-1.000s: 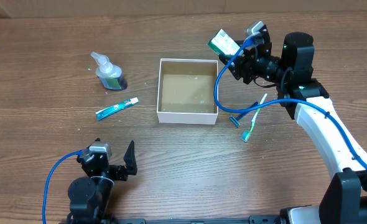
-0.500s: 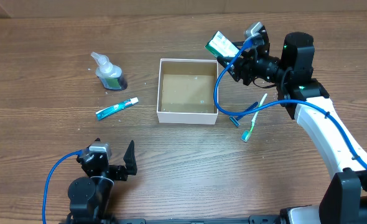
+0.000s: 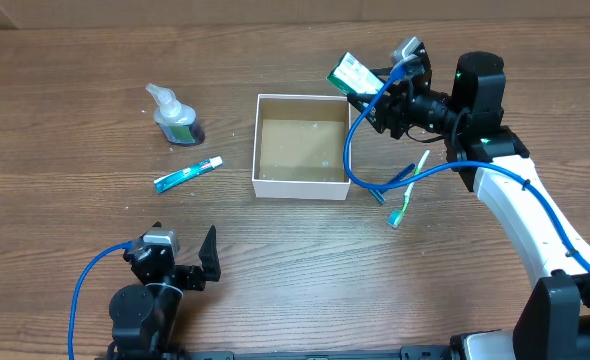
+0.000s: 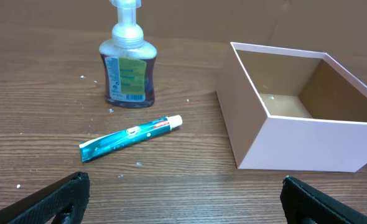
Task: Pack container
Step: 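Carry the soap package left over the box with the right gripper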
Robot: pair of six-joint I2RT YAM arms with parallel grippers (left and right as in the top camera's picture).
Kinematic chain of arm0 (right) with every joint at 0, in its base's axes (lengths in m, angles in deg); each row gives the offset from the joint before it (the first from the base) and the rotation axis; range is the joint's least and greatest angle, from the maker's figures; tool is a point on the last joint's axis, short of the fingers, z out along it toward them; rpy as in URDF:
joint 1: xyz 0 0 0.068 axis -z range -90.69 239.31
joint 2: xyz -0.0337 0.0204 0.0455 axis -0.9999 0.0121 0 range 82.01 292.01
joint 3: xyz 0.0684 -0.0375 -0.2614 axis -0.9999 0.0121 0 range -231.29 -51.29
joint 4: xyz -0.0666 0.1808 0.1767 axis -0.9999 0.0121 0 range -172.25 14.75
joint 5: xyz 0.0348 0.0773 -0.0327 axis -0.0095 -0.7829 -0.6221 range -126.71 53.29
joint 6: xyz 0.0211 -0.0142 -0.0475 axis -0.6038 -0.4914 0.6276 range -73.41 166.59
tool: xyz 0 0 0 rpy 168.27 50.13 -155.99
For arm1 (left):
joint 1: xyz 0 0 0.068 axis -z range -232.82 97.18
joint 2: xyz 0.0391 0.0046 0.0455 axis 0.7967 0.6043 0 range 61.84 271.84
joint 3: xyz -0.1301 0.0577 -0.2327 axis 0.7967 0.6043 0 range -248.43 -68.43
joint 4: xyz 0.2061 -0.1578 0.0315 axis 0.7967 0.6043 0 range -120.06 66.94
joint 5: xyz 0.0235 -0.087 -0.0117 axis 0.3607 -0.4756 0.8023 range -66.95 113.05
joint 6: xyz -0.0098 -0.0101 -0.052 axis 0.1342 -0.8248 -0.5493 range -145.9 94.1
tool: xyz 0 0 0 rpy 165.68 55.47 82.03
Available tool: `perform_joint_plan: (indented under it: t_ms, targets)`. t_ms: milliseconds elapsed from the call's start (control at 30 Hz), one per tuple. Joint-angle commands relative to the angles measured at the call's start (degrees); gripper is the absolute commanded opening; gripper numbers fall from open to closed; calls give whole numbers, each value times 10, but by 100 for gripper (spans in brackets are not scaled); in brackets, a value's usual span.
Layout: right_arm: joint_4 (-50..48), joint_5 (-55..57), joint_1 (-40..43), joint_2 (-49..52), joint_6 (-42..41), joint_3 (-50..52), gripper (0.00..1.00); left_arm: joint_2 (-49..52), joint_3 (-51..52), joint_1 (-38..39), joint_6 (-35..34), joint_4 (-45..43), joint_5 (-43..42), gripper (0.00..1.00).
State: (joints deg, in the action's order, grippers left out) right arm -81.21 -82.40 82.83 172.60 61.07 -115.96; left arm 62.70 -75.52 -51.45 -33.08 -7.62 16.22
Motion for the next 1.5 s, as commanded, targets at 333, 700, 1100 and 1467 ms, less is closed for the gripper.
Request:
perform_joint_plan:
  t_ms: [333, 700, 1100, 1467]
  targets:
    - [9, -41, -3, -17, 42, -11, 40, -7, 5, -3, -6, -2, -5, 100]
    - [22, -69, -10, -14, 139, -11, 39, -7, 5, -3, -6, -2, -5, 100]
    - [-33, -10, -76, 42, 191, -11, 40, -7, 5, -3, -6, -2, -5, 100]
    - [-70, 7, -83, 153, 201, -45, 41, -7, 5, -3, -6, -2, -5, 100]
